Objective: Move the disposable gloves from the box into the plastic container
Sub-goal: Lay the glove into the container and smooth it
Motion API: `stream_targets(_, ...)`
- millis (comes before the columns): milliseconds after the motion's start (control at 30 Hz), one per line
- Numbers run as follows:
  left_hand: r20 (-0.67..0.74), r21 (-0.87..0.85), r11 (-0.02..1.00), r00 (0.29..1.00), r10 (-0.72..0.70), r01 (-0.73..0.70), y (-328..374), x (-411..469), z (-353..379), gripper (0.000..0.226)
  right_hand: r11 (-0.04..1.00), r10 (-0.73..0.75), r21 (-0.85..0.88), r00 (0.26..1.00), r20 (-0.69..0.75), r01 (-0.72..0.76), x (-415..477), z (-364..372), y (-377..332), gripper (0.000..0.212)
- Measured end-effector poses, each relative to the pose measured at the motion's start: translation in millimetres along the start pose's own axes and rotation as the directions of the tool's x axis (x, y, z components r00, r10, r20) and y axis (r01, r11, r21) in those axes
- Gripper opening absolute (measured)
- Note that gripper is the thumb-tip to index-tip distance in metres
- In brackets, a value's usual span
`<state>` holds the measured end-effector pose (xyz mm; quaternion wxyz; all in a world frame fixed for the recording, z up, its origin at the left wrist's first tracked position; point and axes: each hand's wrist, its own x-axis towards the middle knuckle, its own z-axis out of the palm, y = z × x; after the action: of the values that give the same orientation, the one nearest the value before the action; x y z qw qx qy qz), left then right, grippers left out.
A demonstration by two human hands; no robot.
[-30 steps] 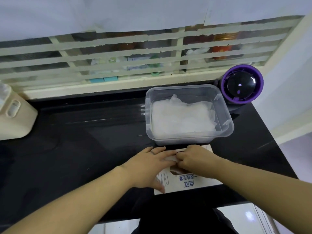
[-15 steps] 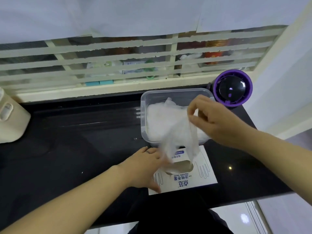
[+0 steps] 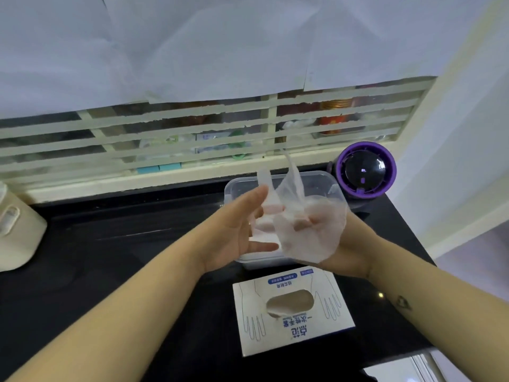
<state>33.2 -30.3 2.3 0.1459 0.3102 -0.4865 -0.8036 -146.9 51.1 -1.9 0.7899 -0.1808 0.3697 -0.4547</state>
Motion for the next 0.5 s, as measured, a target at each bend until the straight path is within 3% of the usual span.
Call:
stream_targets(67, -0.031, -0.12, 0.993, 0.999, 0.01, -0.014, 2.3, 4.3, 2.6, 0.073, 0.998, -0.042, 0.041, 0.999, 0.016, 0.041, 4.4, -2.3, 2.5, 0.043)
stream_targets(133, -0.121, -0.173, 0.983, 0.992, 0.044, -0.065, 5.0, 9.6, 5.1, 0.061, 0.992, -0.059, 0.107, 0.998, -0.002, 0.059, 7.8, -10.9, 5.4, 0.063)
stream_targets(200, -0.23, -0.138, 0.98, 0.967, 0.107, -0.141, 7.8, 16.2, 7.4, 0.046, 0.992, -0.064, 0.105, 0.995, -0.081, 0.073, 9.8, -16.1, 6.5, 0.057)
stream_targets(400, -0.4, 0.324, 0.912, 0.838, 0.373, -0.251, 14.5, 21.8, 2.8, 0.033, 0.987, -0.127, -0.128, 0.954, -0.272, 0.095, 12.5, -18.9, -1.2, 0.029)
stream_targets(500, -0.434, 0.465, 0.845, 0.764, 0.478, -0.265, 17.7, 19.3, -2.9, 0.033, 0.954, -0.265, -0.229, 0.898, -0.35, 0.192, 10.3, -29.2, -8.2, 0.05)
